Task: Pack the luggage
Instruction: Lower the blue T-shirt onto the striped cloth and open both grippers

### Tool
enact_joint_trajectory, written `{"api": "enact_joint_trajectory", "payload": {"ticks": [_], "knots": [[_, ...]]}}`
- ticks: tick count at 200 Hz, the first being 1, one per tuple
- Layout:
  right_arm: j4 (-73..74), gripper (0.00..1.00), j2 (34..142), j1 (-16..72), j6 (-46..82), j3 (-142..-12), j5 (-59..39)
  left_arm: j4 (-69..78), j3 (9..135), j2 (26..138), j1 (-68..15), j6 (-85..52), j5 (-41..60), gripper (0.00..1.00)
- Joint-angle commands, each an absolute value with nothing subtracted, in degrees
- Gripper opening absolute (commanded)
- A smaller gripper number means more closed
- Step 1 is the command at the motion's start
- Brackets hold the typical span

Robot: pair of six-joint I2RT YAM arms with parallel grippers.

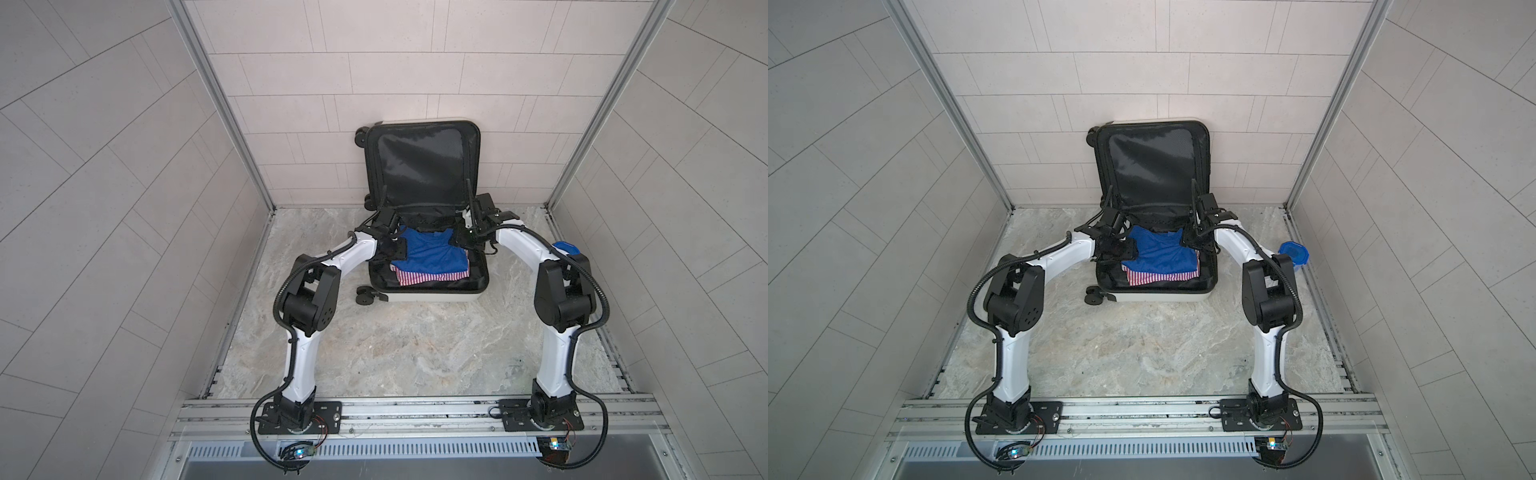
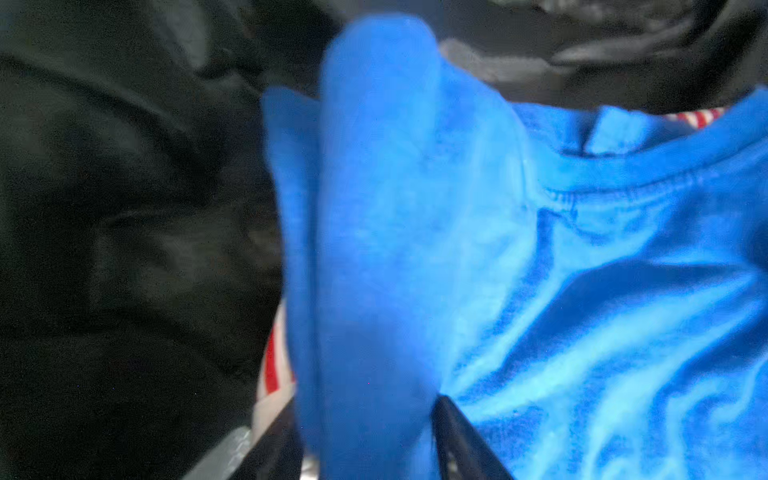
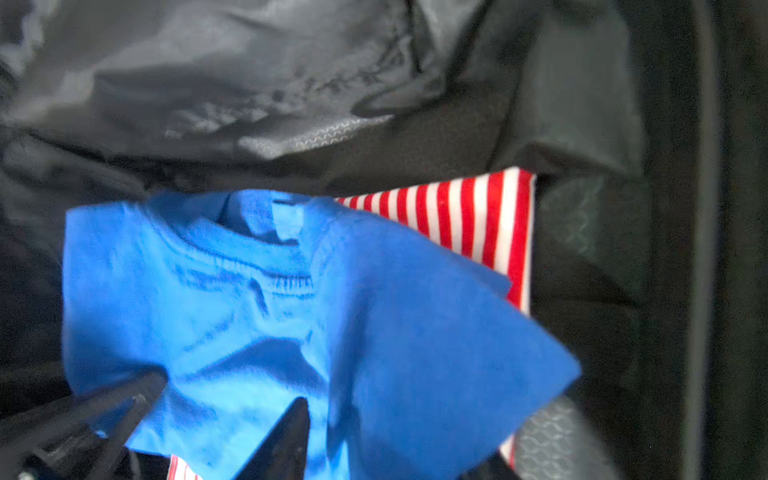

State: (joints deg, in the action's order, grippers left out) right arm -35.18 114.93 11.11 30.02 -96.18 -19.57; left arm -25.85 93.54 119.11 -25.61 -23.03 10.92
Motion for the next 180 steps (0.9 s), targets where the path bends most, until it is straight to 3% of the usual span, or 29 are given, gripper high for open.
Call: {"api": "enact_joint_trajectory", "payload": {"ticks": [1,53,88,137,180], "knots": [[-37.9,0.62,109.9,10.7,28.9,-97.8,-16.8,-28.1,93.8,113.8,-25.2,-23.0,7.6,0.58],[-40.2,0.68,103.8,10.8,28.2,-96.9,-12.7,-30.4,91.5,105.9,-25.2,-23.7,2.1,0.59],[-39.3,0.66,101.2,12.1,28.6,-95.8,-13.7,-28.6,91.3,103.1,-25.6,-24.0,4.1,0.55],[-37.9,0.54,104.2,15.5,29.7,-96.4,-15.6,-26.9,96.2,109.7,-27.7,-24.6,8.6,0.4],[-37.8,0.51,110.3,16.3,29.9,-95.9,-14.0,-26.3,99.8,117.4,-27.8,-26.2,10.0,0.35]]}}
